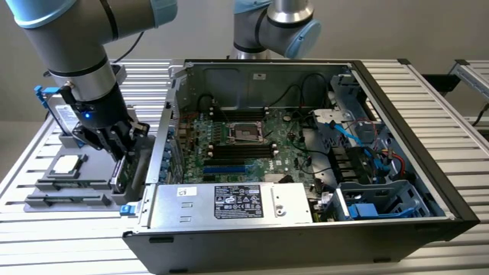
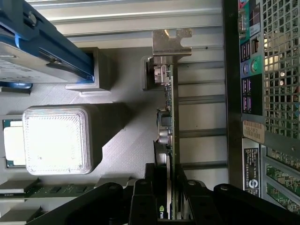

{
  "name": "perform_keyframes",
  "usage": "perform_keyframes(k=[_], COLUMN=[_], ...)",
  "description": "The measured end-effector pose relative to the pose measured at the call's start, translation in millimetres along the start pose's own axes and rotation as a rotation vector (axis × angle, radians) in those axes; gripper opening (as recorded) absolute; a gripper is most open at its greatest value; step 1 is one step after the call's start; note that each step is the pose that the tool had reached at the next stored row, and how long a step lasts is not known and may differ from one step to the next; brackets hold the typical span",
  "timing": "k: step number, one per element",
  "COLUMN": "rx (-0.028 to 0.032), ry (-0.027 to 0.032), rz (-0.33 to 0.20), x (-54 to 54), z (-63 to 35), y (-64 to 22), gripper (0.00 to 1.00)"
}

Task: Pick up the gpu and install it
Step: 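Pick up the gpu and move the gpu toward the slot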

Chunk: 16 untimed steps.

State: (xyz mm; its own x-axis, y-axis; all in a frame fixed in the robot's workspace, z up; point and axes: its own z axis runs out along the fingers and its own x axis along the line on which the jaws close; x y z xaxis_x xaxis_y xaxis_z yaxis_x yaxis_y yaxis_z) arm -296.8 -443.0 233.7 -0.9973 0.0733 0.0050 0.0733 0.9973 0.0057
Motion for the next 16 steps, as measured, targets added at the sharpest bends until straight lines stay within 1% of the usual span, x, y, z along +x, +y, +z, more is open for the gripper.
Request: perform_keyframes(k=[16], rx=[-0.0001], ry=[-0.0002], rz=[0.001], x=[0.0], z=[-0.3], y=[0.0], gripper=[0.27])
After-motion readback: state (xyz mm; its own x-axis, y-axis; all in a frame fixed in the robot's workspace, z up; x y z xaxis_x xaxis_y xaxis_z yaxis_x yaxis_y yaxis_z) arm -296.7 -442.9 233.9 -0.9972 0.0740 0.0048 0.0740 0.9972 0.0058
